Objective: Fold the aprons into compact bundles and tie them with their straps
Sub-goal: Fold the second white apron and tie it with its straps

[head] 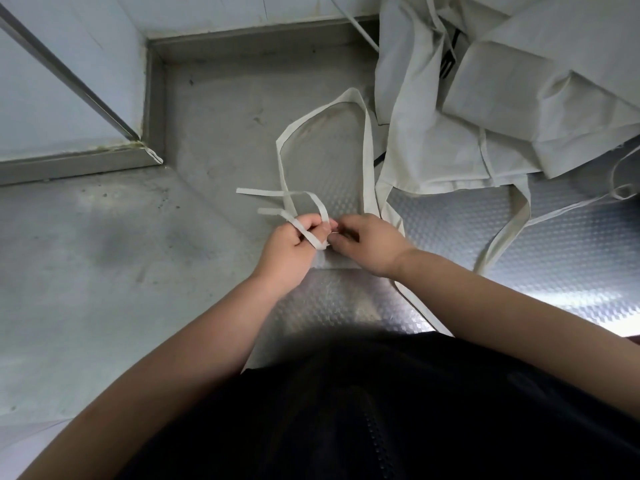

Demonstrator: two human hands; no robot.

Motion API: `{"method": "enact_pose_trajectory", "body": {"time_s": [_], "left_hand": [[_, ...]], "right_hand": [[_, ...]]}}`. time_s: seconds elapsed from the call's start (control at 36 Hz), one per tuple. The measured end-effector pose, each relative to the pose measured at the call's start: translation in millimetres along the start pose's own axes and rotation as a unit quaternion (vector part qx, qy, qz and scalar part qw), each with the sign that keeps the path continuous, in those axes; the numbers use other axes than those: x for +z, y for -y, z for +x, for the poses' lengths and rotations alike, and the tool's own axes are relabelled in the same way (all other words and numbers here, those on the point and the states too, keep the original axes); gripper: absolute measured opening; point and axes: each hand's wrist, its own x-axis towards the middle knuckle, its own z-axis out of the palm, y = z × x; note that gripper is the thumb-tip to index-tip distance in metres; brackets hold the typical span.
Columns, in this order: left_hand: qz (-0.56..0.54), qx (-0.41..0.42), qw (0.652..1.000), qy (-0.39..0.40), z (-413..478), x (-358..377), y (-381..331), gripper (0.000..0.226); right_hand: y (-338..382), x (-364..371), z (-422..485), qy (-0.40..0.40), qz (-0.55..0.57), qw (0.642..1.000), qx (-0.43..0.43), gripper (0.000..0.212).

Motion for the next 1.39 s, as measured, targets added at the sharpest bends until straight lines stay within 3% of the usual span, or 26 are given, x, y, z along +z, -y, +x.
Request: {"method": "enact_pose_trajectory", "body": {"time_s": [0.11, 0.25, 0.36, 0.47, 0.61, 0.78, 0.89, 1.0, 1.11, 1.25, 1.39], "left_hand": [[-0.070, -0.042, 0.997, -0.011, 3, -4, -6, 0.018], [-0.021, -0.044, 0.999, -0.011, 6, 0, -6, 0.021], [0.013, -0.054, 0.998, 0.004, 6, 4, -5, 0.020], [-0.048, -0.054, 0.996, 0.048, 0, -2, -11, 0.020], [-0.026, -0.053, 0.998, 0.033, 1, -8, -15, 0.023], [0.004, -0.044, 0.994, 0.104, -1, -16, -11, 0.019], [0.028, -0.059, 0.992, 0.107, 1, -17, -13, 0.025], [-0.011, -0.086, 0.994, 0.073, 6, -17, -11, 0.019], [-0.073, -0.078, 0.994, 0.036, 8, -15, -10, 0.017], [-0.137, -0.068, 0.987, 0.052, 6, -12, -6, 0.012], [-0.136, -0.056, 0.988, 0.052, 3, -10, -2, 0.013]], "right_hand": [[-7, 7, -4, -0.045, 0.049, 0.998, -0.022, 0.027], [1, -5, -13, -0.035, 0.227, 0.973, 0.002, 0.025], [3, -8, -10, -0.002, 0.196, 0.980, 0.034, 0.023], [6, -6, -10, -0.013, 0.151, 0.987, 0.046, 0.028], [9, -12, -10, -0.011, 0.227, 0.969, 0.099, 0.025], [10, -12, 0, 0.015, 0.128, 0.986, 0.108, 0.054], [11, -19, 2, 0.038, 0.116, 0.984, 0.127, 0.067], [10, -23, -2, 0.085, 0.032, 0.992, 0.088, 0.057], [14, -11, -3, 0.037, -0.067, 0.996, 0.053, 0.048], [18, -11, -4, 0.021, 0.060, 0.994, 0.088, 0.039], [13, -14, -2, 0.066, 0.278, 0.951, 0.121, 0.014]]}}
